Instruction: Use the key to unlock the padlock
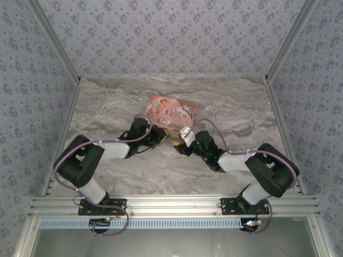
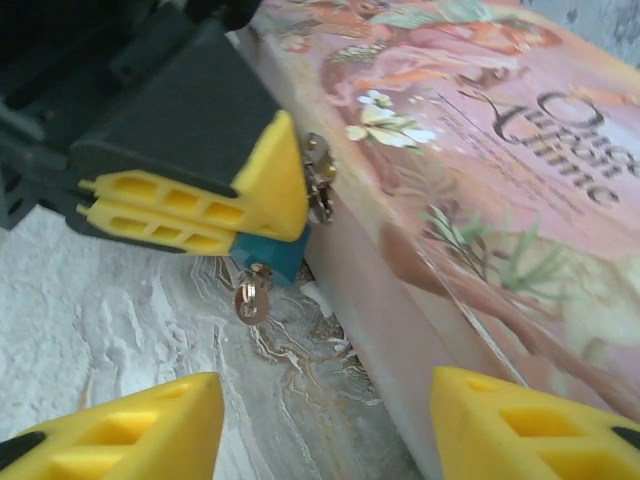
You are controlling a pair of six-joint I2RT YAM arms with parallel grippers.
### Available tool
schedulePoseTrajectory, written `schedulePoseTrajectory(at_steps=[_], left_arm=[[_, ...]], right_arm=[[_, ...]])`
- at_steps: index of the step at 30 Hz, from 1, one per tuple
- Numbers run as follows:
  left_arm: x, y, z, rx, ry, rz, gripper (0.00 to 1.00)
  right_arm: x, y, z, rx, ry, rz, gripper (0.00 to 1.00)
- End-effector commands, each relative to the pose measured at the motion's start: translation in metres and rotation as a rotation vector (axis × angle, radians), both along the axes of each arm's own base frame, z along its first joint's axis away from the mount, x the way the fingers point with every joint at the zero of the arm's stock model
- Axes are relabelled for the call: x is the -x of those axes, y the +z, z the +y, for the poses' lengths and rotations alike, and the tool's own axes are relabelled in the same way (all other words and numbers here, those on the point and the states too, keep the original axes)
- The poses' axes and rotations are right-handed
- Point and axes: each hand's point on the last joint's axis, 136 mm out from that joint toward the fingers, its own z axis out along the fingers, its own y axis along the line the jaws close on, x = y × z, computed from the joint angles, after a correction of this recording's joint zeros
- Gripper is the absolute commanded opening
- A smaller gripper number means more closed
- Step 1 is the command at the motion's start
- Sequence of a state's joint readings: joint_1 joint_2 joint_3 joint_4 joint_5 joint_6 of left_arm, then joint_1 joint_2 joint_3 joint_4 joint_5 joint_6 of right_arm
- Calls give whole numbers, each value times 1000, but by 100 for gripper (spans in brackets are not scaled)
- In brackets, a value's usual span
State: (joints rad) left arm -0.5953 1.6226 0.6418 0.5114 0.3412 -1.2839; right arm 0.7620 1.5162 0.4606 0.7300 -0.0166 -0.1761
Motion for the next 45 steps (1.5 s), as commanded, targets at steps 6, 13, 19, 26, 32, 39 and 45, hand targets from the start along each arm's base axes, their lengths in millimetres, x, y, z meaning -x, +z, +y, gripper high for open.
schedulePoseTrajectory(at_steps=[6,13,19,26,32,39,45], left_arm=[[0,41,-15,110,-73,-93,0],[2,48,-17,132,-94,-140,0],[2,53,-19,141,-102,-153,0],[6,59,-24,156,-108,-153,0],[8,63,-28,167,-115,-154,0],[8,61,-29,168,-114,-152,0],[9,62,-29,172,-114,-149,0]], right_arm=[[-2,8,3,278,-93,-297,70],[7,1,11,319,-103,-344,61],[8,6,12,299,-109,-348,50],[7,8,15,292,-95,-350,42],[2,12,19,287,-91,-352,36],[-2,13,23,286,-94,-352,24],[-5,12,21,278,-115,-343,10]])
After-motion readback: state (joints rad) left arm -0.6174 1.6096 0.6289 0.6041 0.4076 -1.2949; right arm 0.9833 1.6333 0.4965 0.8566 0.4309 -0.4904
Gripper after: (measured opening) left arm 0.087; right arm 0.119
